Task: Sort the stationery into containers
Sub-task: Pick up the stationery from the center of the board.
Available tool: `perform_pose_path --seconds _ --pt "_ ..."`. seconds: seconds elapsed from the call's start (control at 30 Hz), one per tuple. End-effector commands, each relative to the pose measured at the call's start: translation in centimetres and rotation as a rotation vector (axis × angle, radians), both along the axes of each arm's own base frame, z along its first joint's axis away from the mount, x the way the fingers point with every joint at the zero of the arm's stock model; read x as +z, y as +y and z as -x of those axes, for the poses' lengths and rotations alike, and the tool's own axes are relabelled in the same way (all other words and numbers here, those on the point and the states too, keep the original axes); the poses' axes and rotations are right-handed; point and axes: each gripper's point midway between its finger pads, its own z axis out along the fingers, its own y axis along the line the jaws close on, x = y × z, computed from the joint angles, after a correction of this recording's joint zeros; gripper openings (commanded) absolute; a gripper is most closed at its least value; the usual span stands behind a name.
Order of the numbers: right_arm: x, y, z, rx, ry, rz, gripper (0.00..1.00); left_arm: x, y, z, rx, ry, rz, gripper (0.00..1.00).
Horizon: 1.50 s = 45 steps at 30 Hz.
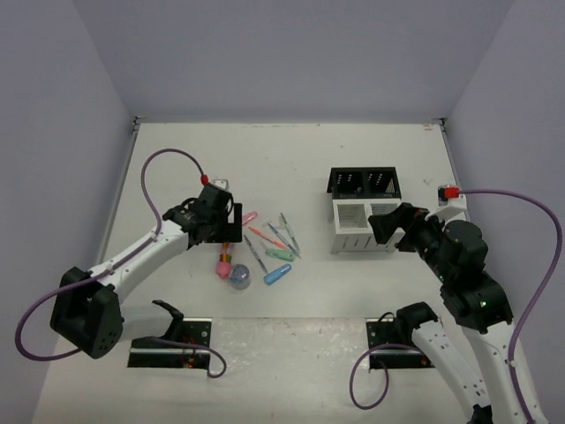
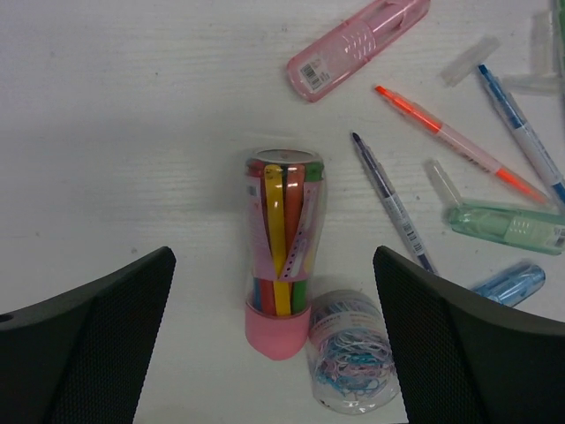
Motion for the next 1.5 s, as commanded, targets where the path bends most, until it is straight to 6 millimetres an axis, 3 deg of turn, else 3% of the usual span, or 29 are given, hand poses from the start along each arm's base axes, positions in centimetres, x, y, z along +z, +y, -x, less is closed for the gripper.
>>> perform_pose_path --seconds 0.0,0.13,0.4,0.5,0.6,0.63,0.73,0.83,1.07,1.13,1.4,1.47 --pt "0.4 0.7 -0.2 0.037 -0.028 -0.014 0.99 -2.5 -0.4 -0.8 0.065 -0.015 0.017 0.92" --pt "0.1 0.8 -0.3 0.046 -0.028 -0.012 0.99 -5.9 -0.6 -0.2 0.06 0.054 -0.001 0.86" --pt "-0.2 0.8 -0.6 0.042 -0.027 -0.006 0.99 -8.9 0.6 0.7 0.086 0.11 -0.074 0.65" --pt "-0.5 0.7 -0.7 0.036 -0.023 -0.001 0.99 -10.0 0.8 1.4 0.095 0.137 -0.081 0.49" --pt "-0.8 0.8 -0.8 0.039 -0.014 0.002 0.99 -10.4 1.1 2.0 0.11 0.155 -0.087 0.17" --pt "-0.8 0.8 -0.8 0.04 -0.013 0.001 0.99 -10.2 1.1 1.9 0.113 0.148 -0.082 0.12" --pt "-0.7 0.9 -0.8 0.041 -0.016 0.0 0.99 -8.8 1.5 1.6 0.136 0.108 -0.08 0.09" --pt "-0.8 1.2 -1.0 0.056 -0.02 -0.003 0.99 -6.1 2.4 0.3 0.198 0.006 -0.097 0.0" --pt "-0.8 4.0 -0.7 0.199 -0.023 -0.074 0.99 4.0 1.5 -2.0 0.234 -0.267 0.081 0.0" --pt "-0.8 4.6 -0.7 0.228 -0.022 -0.093 0.99 6.0 1.5 -2.1 0.238 -0.324 0.122 0.0" --pt "-1.5 5.7 -1.3 0.272 0.0 -0.118 0.99 9.0 1.0 -1.7 0.215 -0.4 0.213 0.0" --pt "-1.0 6.9 -0.9 0.366 -0.027 -0.124 0.99 10.4 0.5 -1.5 0.195 -0.433 0.267 0.0"
